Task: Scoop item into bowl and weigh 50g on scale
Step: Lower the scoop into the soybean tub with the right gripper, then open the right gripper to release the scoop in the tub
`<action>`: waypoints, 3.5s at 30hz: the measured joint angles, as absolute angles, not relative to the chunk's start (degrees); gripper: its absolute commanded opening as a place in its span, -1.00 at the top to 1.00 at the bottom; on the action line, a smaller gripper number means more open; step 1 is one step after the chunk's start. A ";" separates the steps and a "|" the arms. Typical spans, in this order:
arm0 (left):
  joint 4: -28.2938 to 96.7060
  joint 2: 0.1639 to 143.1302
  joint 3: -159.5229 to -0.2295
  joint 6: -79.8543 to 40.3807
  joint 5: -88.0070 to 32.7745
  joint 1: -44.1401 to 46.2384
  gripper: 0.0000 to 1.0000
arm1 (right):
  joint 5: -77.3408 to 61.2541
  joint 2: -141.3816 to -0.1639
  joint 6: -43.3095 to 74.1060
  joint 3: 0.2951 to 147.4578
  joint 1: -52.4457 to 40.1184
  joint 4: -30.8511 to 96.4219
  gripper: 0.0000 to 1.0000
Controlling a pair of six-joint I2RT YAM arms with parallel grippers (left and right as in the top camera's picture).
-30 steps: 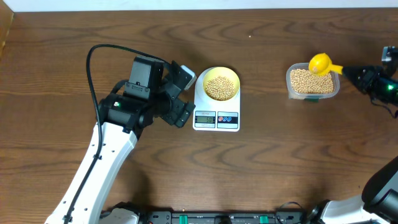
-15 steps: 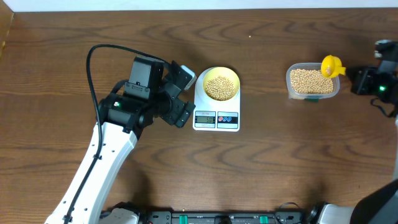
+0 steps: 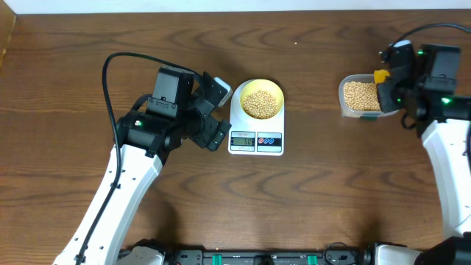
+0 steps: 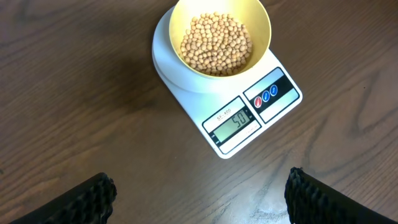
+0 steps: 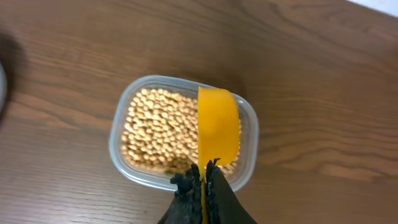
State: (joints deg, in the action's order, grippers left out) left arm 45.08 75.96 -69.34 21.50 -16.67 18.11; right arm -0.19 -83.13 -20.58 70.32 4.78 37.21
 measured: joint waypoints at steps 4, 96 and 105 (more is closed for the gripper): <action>45.08 75.96 -69.34 21.50 -16.67 18.11 -0.78 | 4.84 -83.13 -20.21 70.32 2.76 37.30 0.98; 45.08 75.96 -69.34 21.50 -16.67 18.11 -0.78 | 3.88 -76.42 -4.43 70.57 2.81 53.43 -0.98; 45.08 75.96 -69.34 21.50 -16.64 18.11 -0.78 | 3.86 -73.17 -4.43 71.31 2.81 53.76 -0.98</action>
